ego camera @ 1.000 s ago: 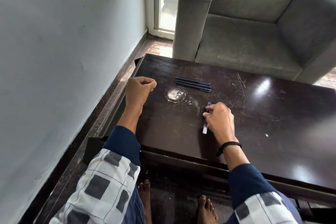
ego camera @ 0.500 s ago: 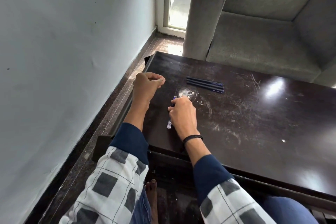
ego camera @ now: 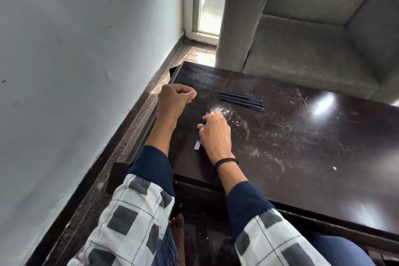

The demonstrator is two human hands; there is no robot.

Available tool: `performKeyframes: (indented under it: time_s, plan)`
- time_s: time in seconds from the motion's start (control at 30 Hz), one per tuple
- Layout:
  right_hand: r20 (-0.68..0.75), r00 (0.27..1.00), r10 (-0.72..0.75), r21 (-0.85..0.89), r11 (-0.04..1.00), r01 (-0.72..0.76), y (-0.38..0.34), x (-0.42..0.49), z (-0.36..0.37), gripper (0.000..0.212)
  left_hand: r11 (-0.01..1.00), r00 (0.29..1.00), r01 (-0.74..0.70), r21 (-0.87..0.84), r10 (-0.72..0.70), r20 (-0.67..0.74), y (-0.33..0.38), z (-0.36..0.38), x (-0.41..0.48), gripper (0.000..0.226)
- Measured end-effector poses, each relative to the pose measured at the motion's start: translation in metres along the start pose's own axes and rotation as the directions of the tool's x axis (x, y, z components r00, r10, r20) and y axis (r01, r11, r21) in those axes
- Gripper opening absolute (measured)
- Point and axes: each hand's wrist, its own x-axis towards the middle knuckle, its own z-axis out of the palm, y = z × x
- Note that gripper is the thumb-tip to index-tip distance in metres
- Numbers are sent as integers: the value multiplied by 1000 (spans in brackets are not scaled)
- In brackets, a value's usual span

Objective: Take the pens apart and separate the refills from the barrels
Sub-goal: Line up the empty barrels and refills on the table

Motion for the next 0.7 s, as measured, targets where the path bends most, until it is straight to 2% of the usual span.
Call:
performKeyframes:
  time_s: [0.17,0.27,0.33,0.4,0.53,0.7]
  plan:
    - [-114,993,39,70,997,-31,14,6,-20,18,1000,1000,13,-25,-13,2,-1,-1,2,5]
    - [-194,979,69,18,998,-66,37,26,-46,16,999,1000,16,-43,-16,1,1,-1,4,9]
    - [-194,979,58,-43,997,-67,52,46,-65,15,999,1000,10,-40,-10,-2,2,0,4,9]
    - [-117,993,18,-144,989,-35,61,67,-80,22,999,1000,7,-42,-7,-6,3,0,4,8]
    - [149,989,-9,-361,931,63,64,102,-89,44,1000,1000,3,-31,-3,0,4,2,4,8]
    - [232,973,8,-378,922,83,63,119,-80,36,1000,1000,0,-30,0,5,3,0,5,6]
